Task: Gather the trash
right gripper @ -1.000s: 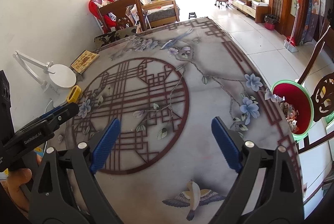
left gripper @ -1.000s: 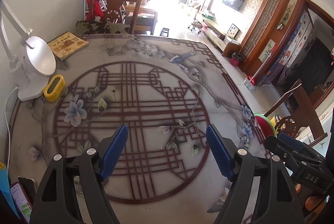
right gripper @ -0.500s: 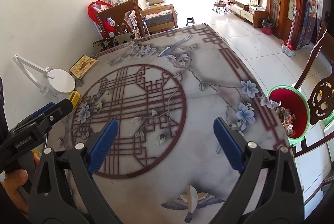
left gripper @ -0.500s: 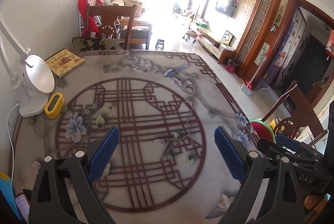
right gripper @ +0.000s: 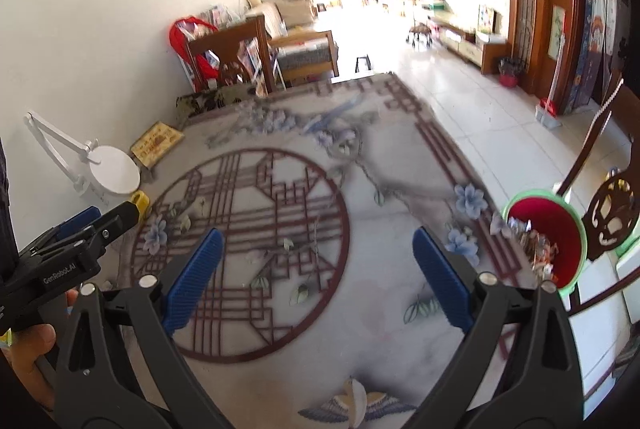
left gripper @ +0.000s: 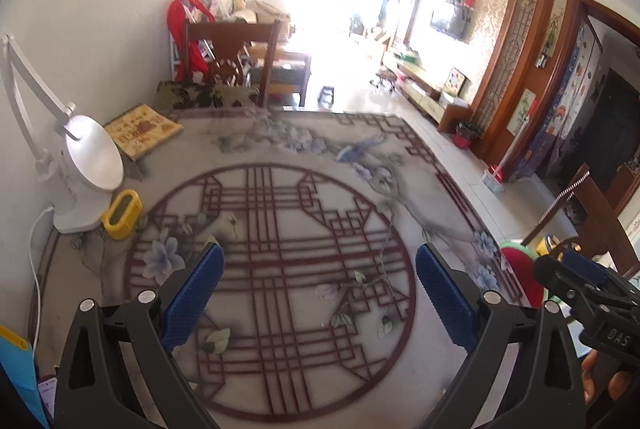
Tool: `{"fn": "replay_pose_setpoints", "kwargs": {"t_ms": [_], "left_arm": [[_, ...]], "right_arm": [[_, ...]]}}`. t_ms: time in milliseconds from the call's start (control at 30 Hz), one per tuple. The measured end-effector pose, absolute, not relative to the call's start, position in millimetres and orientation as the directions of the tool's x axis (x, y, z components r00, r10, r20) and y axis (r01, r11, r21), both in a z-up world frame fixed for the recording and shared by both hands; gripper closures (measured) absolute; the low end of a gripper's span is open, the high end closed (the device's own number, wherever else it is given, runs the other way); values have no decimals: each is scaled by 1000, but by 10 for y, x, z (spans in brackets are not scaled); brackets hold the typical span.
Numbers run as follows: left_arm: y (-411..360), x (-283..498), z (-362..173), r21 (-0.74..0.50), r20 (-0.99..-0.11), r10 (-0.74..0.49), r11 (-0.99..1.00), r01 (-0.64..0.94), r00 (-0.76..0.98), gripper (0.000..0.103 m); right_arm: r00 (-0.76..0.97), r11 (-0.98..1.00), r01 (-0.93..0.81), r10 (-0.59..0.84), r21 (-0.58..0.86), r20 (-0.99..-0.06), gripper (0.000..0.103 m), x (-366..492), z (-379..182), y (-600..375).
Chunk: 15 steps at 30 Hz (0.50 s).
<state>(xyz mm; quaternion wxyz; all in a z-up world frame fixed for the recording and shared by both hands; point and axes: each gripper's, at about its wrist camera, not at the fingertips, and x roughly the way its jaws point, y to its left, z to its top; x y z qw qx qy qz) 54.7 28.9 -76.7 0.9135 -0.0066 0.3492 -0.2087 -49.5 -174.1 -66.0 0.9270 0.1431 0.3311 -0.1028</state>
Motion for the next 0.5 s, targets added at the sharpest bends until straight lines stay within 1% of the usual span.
{"fn": "replay_pose_setpoints", "kwargs": {"t_ms": [100,267,300,333,400,500], "left_arm": [[329,475,-632,-140,-572,-367,925,354,733,8],[310,367,-450,-24,-482,-230,968,250,846,8],[303,371,-421,-15,-474,-223,969,246,852,8],[301,352,-376,-6,-461,-217,971,241,861,8],[299,328,-307,-9,-448,-221,970,244,866,8],[314,265,-176,-40,-419,-259,963,267,870,8]], "right_arm": [[825,947,273,-139,170,-548,4,-576,-472,-1686],[894,944,308,-247,115,-373,4,-713,-225,-1593],[908,942,315,-263,115,-326,4,-758,-179,-1579],[915,941,317,-271,119,-299,4,-785,-133,-1571],[918,943,306,-257,127,-301,4,-771,-65,-1576],[910,944,300,-242,135,-336,4,-740,-14,-1575]]}}
